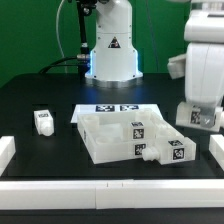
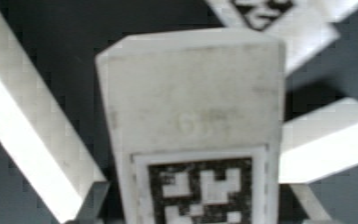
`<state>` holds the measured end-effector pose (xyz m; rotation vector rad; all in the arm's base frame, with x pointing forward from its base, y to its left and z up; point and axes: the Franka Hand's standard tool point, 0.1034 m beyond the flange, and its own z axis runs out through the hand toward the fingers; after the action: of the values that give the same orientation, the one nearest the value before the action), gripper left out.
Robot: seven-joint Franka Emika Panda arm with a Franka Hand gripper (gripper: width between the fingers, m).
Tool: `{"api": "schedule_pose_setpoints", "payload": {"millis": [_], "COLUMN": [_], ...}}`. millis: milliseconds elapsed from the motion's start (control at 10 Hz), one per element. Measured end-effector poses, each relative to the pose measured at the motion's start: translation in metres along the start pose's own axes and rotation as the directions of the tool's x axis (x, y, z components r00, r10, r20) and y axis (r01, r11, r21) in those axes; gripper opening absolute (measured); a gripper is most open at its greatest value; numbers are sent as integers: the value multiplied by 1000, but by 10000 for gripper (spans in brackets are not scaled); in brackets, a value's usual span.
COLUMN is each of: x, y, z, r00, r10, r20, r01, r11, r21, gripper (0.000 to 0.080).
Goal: Assemble square table
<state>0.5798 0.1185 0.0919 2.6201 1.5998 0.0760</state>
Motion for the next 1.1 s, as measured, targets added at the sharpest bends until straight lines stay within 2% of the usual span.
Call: {"api": "schedule_pose_setpoints", "payload": {"millis": [300,400,500,600,700,800,900,1100], "x": [-2,-2,-3,-8,-7,-9,-12,-11], "y": [1,-4,-22,-39,-54,-68,-64,-63], "z": [3,1,-6,-11,-14,-12,-10,-11], "r00": [1000,1000,999,993,991,988,990,990], "r10": [3,-1,-34,-109,-113,-113,-110,-110], "r20": [3,0,-11,-33,-76,-100,-83,-84], "r01": [-3,1,34,109,109,108,106,106], "r11": [1000,1000,999,994,993,992,993,993], "r21": [3,2,-1,-17,-50,-61,-49,-50], "gripper": [285,285,285,285,285,285,285,285]}}
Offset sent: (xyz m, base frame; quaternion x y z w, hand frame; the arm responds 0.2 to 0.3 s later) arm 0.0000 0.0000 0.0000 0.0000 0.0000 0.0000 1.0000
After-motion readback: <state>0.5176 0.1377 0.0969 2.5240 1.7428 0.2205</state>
